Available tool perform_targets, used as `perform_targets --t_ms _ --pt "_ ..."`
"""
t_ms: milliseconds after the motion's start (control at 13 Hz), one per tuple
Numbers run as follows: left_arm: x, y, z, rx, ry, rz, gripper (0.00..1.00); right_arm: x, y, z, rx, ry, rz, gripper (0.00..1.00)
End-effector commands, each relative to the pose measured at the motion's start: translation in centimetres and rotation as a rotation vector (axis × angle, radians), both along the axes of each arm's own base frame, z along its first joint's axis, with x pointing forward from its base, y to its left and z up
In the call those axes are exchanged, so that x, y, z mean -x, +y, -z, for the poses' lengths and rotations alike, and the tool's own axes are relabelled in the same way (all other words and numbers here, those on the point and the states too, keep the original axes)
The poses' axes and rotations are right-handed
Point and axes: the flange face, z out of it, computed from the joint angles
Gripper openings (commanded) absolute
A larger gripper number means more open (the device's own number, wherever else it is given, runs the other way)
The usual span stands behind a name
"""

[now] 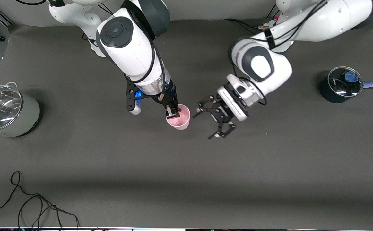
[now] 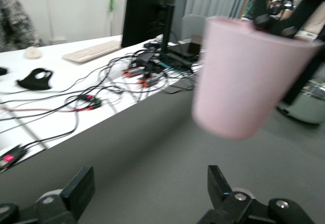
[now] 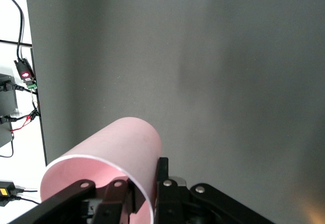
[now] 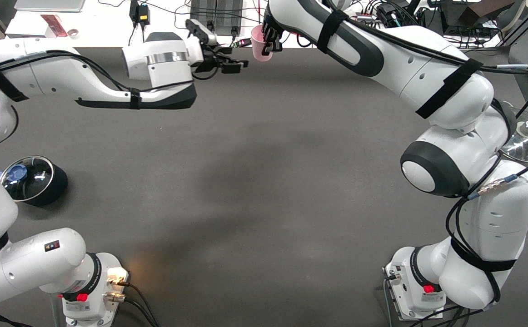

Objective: Transfer pink cup from left to right arm
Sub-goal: 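Close the right gripper on the rim while the left gripper opens, then carry the cup away with the right gripper while the left gripper withdraws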

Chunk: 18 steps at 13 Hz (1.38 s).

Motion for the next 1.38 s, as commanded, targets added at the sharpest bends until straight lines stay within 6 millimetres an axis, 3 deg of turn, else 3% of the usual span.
perform_targets --t_ms 0,231,308,462,846,1000,1308 --pt "-0.4 3.1 1.3 -0.017 0.027 -0.037 0.99 -0.1 0.1 -0.5 -0.005 -0.013 0.003 0.00" --pt "-1.7 6.2 2.0 -0.029 0.032 -0.082 0.99 -0.6 -1.3 -1.0 0.008 -0.036 -0.110 0.00" --pt "-1.8 6.9 2.7 -0.040 0.037 -0.088 0.99 -1.4 -3.4 -0.4 0.027 -0.017 -0.147 0.00" --pt "-2.9 8.8 4.1 -0.063 0.044 -0.118 0.99 -1.1 -6.8 0.4 0.067 0.030 -0.316 0.00" --pt "-5.3 15.1 7.3 -0.095 0.067 -0.207 0.99 -1.2 -19.6 1.1 0.104 0.048 -0.696 0.00" --pt "-6.0 18.7 9.3 -0.062 0.064 -0.199 0.99 -2.0 -24.6 1.3 0.126 0.067 -0.835 0.00" --pt "-6.4 22.5 10.7 -0.053 0.031 -0.172 1.00 -3.1 -32.7 3.2 0.157 0.080 -1.027 0.00"
